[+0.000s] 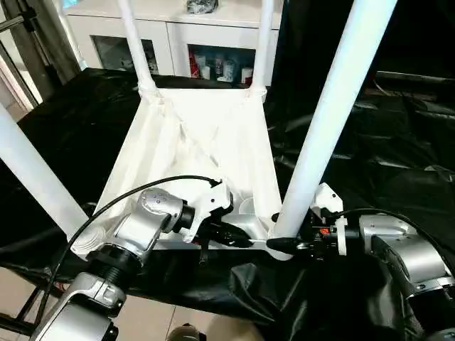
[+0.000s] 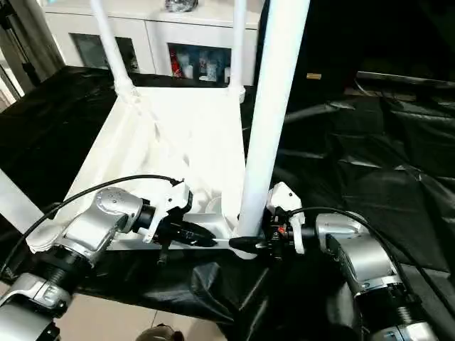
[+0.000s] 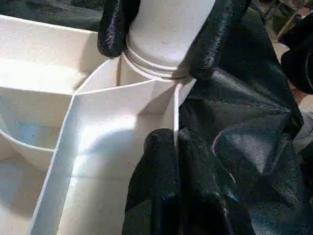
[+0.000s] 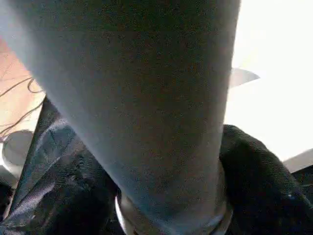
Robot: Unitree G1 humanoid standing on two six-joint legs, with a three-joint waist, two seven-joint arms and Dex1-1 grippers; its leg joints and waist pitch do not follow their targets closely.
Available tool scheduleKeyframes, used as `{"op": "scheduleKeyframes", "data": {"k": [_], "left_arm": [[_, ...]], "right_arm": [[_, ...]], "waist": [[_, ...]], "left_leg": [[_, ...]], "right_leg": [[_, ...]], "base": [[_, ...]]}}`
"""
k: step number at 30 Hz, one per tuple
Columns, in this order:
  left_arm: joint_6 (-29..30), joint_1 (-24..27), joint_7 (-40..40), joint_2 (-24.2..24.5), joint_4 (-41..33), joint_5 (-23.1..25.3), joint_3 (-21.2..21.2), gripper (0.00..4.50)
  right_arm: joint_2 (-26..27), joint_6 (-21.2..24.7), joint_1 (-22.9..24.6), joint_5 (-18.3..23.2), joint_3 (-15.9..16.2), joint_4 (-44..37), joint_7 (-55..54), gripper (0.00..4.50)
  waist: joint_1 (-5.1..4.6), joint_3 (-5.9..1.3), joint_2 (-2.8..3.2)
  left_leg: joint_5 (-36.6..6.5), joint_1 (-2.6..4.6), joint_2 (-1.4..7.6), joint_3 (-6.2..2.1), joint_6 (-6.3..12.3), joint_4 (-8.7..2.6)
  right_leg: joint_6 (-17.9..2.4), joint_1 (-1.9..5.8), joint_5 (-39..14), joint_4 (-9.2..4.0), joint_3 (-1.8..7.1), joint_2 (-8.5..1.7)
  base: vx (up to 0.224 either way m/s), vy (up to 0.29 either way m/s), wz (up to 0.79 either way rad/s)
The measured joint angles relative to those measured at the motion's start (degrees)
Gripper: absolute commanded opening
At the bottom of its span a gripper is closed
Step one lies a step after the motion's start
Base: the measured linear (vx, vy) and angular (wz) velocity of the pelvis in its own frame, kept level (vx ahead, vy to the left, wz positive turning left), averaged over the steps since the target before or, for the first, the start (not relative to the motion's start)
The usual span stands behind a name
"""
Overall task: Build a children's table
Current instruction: Rotate leg to tighten
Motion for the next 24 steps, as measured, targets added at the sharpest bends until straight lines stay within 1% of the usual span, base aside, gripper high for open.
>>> {"op": "scheduleKeyframes", "data": {"k": [1, 5, 7, 10, 12, 14, 15, 16, 18, 20, 22, 23, 24], "left_arm": [[0.2, 0.2, 0.0, 0.2, -0.5, 0.0, 0.0, 0.0], [0.3, 0.4, 0.0, 0.2, -1.0, 0.0, 0.0, 0.0], [0.3, 0.5, 1.3, -0.1, -0.8, 0.0, 0.0, 0.0], [0.3, 0.3, 4.9, -1.1, 0.7, 0.2, 1.1, 0.0], [0.3, -1.0, 9.8, -3.0, 3.4, 1.1, 2.7, 0.0], [0.5, -2.8, 15.3, -5.7, 6.3, 2.3, 3.7, 0.0], [0.7, -3.3, 17.5, -6.8, 7.3, 2.5, 4.0, 0.0], [1.1, -4.1, 19.3, -7.8, 8.2, 2.8, 4.2, 0.0], [1.5, -5.2, 23.0, -9.8, 9.9, 3.2, 4.7, 0.0], [2.1, -6.9, 27.6, -12.1, 12.2, 3.6, 5.5, 0.0], [2.5, -7.2, 29.9, -13.3, 12.8, 3.7, 5.8, 0.0], [2.5, -7.4, 30.9, -14.0, 13.3, 4.0, 6.1, 0.0], [2.5, -7.6, 31.2, -14.2, 13.5, 4.1, 6.2, 0.0]], "right_arm": [[0.0, 0.2, 0.0, 0.1, 0.0, -0.3, 0.0, 2.65], [-0.1, 0.4, 0.4, 0.1, 0.0, -0.7, 0.0, 2.61], [1.2, 0.2, 1.0, 0.1, -0.7, -0.6, -1.8, 2.61], [3.9, -0.2, 1.0, -1.2, -2.1, 0.9, -7.2, 2.61], [8.2, -0.7, -0.4, -2.0, -4.2, 4.1, -15.4, 2.59], [12.1, -0.9, -1.6, -2.5, -6.8, 6.6, -24.3, 2.59], [13.5, -0.9, -2.0, -2.9, -7.7, 7.3, -27.5, 2.59], [14.7, -0.9, -2.6, -3.3, -8.4, 8.0, -30.3, 2.59], [16.8, -0.9, -3.5, -3.7, -9.7, 9.2, -35.8, 2.59], [19.4, -0.9, -5.7, -4.8, -10.8, 11.2, -42.9, 2.59], [20.4, -1.1, -6.6, -5.8, -11.1, 12.0, -46.1, 2.59], [21.2, -1.7, -7.3, -6.3, -11.3, 12.9, -47.8, 2.59], [21.3, -2.4, -7.5, -6.4, -11.4, 13.3, -48.1, 3.15]], "waist": [[0.0, 0.01, -0.01], [0.01, 0.01, -0.01], [0.02, 0.0, -0.02], [-0.37, -0.01, -0.08], [-1.66, -0.03, -0.18], [-2.57, -0.02, -0.2], [-2.85, -0.03, -0.19], [-3.06, -0.03, -0.19], [-3.14, -0.05, -0.19], [-3.28, -0.11, -0.08], [-3.24, -0.14, -0.02], [-3.32, -0.22, 0.11], [-3.3, -0.24, 0.16]], "left_leg": [[0.0, 0.0, 0.0, 0.0, 0.0, -0.01], [0.0, 0.0, 0.0, 0.0, 0.0, 0.0], [0.0, 0.0, 0.0, 0.0, 0.0, 0.02], [0.0, 0.1, 0.0, 0.0, -0.02, 0.08], [0.0, 0.26, 0.0, 0.0, -0.05, 0.06], [0.0, 0.27, 0.0, -0.01, -0.08, 0.04], [0.0, 0.31, -0.01, 0.0, -0.08, 0.05], [0.0, 0.31, -0.01, -0.01, -0.08, 0.04], [0.1, 0.32, -0.01, -0.01, -0.08, -0.01], [0.1, 0.26, -0.03, -0.01, -0.1, -0.01], [0.1, 0.26, -0.02, -0.01, -0.11, -0.02], [0.1, 0.24, -0.02, -0.01, -0.11, -0.02], [0.1, 0.23, -0.03, -0.01, -0.11, -0.06]], "right_leg": [[0.0, -0.01, 0.0, 0.0, 0.0, 0.0], [0.0, 0.0, 0.0, 0.0, 0.0, 0.0], [0.0, 0.0, 0.0, 0.01, 0.0, 0.0], [0.0, 0.03, 0.0, 0.12, 0.02, 0.0], [-0.1, 0.09, 0.1, 0.18, 0.03, 0.01], [0.1, 0.06, 0.0, 0.13, 0.02, 0.01], [0.1, 0.1, 0.0, 0.13, 0.03, 0.01], [0.1, 0.1, 0.0, 0.13, 0.03, 0.01], [0.1, 0.13, 0.0, 0.12, 0.02, 0.01], [-0.2, 0.07, 0.2, 0.12, 0.03, 0.01], [-0.1, 0.08, 0.1, 0.1, 0.03, 0.01], [0.0, 0.07, 0.1, 0.08, 0.03, 0.01], [0.0, 0.07, 0.1, 0.05, 0.03, 0.01]], "base": [[0.0, 0.0, 0.0], [0.0, 0.0, 0.0], [0.0, 0.0, 0.0], [0.0, 0.0, 0.0], [0.0, 0.0, 0.0], [0.0, 0.0, 0.0], [0.0, 0.0, 0.0], [0.0, 0.0, 0.0], [0.0, 0.0, 0.0], [0.0, 0.0, 0.0], [0.0, 0.0, 0.0], [0.0, 0.0, 0.0], [0.0, 0.0, 0.0]]}}
